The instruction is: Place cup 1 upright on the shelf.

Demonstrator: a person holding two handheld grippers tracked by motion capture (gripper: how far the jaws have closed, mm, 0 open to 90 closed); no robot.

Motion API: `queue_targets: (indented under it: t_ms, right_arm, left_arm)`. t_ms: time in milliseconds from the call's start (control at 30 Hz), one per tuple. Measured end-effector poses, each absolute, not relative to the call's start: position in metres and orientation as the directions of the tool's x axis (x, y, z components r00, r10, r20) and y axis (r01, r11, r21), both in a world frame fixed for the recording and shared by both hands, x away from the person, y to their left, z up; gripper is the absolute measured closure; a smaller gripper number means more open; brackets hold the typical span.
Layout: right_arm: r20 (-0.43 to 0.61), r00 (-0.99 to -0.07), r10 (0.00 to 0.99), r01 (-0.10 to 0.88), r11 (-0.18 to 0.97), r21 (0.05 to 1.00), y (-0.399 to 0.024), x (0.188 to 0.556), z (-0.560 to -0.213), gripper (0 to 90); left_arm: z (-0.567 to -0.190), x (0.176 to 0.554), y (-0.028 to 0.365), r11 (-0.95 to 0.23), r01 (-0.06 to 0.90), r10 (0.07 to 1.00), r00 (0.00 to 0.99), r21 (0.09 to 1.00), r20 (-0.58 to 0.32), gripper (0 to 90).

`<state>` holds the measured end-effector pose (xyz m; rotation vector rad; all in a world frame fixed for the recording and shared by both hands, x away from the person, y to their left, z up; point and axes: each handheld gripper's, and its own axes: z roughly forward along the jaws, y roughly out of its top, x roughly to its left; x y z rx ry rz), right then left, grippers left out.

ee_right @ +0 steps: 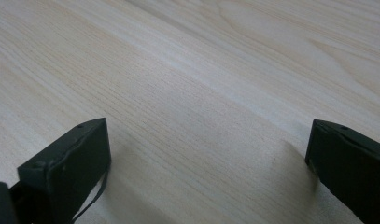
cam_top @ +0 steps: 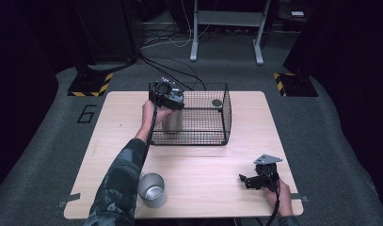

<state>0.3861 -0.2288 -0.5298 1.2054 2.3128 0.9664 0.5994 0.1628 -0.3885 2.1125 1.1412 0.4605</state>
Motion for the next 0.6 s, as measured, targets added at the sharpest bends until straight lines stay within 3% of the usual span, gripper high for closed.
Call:
queue_targets:
  t_ms: [600]
  right_arm:
    - [-0.002, -0.572, 0.820, 0.576, 0.403, 0.711, -0.2288, 0.3860, -0.5297, 0.0]
  left_arm:
    - [-0.3916, 0.5992, 0.1619, -0.377, 0.610, 0.837, 0.547, 0.697, -0.026, 3.4]
